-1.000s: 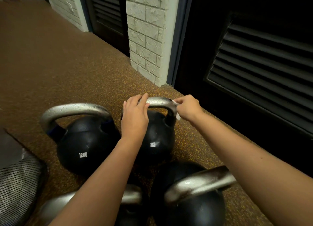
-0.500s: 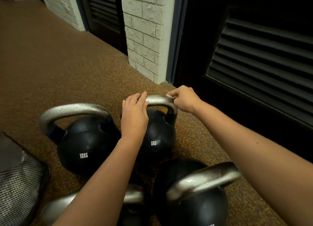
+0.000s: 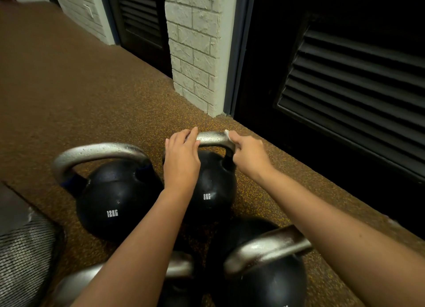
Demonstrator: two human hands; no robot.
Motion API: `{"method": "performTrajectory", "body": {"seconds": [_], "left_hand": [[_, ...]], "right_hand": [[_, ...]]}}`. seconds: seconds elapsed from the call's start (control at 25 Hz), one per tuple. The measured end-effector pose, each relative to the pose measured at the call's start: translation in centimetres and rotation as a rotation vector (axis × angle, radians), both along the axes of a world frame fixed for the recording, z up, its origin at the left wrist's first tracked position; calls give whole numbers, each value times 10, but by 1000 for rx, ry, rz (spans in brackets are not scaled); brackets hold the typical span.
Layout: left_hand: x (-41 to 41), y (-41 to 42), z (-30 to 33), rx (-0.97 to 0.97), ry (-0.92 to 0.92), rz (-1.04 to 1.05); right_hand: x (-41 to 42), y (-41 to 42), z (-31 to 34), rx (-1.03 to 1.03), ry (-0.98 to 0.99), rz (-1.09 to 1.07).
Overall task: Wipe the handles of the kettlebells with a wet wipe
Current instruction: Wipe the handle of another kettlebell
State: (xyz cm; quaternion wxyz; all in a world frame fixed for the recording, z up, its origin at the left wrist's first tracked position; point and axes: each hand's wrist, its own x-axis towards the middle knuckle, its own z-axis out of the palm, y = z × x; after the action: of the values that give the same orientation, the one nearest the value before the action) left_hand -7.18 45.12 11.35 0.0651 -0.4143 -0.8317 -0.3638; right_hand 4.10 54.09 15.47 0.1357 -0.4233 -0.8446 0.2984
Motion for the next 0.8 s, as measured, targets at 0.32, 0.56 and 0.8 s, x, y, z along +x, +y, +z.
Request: {"method": "performTrajectory", "body": {"seconds": [0.32, 0.56, 0.8], "left_hand": [[-1, -1, 2, -43, 45, -10], [0, -2, 4, -101, 77, 2], [0, -3, 4, -104, 72, 4]], "right_hand": [[-13, -32, 6, -137, 68, -187], [-20, -42, 6, -224, 89, -292], [-24, -51, -1, -317, 142, -364]]}}
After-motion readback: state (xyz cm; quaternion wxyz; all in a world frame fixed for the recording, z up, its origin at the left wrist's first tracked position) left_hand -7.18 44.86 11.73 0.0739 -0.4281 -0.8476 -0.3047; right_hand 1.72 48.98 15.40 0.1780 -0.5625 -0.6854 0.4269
